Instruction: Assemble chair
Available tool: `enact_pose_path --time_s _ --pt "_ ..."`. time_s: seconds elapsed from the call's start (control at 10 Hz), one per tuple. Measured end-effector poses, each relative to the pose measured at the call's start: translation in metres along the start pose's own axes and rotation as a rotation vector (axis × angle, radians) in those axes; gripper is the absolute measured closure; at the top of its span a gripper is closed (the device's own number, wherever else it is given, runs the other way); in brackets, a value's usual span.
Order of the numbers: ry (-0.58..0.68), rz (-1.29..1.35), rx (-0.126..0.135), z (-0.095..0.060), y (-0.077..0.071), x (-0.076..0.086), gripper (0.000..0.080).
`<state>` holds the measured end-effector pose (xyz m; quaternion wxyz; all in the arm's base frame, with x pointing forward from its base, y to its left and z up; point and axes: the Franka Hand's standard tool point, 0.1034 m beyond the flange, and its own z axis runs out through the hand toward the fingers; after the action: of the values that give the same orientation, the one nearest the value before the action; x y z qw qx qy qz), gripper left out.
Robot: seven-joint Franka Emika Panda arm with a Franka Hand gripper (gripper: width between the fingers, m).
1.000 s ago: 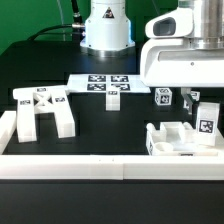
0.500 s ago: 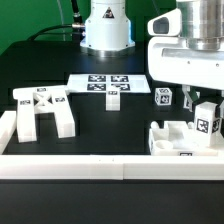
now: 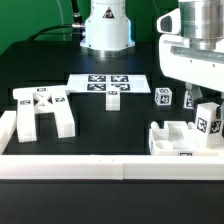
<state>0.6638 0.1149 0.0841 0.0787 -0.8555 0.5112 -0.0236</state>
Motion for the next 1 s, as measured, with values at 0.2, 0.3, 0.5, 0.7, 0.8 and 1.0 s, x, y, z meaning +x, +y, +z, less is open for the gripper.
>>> enact_pose_path --time_s 0.2,0.3,0.5,0.7,0.8,1.0 --pt "-0.013 -0.122 -0.022 0.0 0.0024 -0.002 0.0172" --pt "-0.014 -0.231 -0.027 -0.0004 0.0025 -0.0023 0.0156" --pt "-0.021 -0.41 -0.03 -0.0014 0.0018 -0.0029 0.0151" --pt "-0.023 -0.579 -0.032 -0.0015 0.002 -0.0026 0.015" --pt "-0.024 -0.647 -0.032 -0.0014 0.0019 -0.0023 0.015" --pt "-0.032 -0.85 -0.042 -0.0001 0.0027 -0.0005 0.015"
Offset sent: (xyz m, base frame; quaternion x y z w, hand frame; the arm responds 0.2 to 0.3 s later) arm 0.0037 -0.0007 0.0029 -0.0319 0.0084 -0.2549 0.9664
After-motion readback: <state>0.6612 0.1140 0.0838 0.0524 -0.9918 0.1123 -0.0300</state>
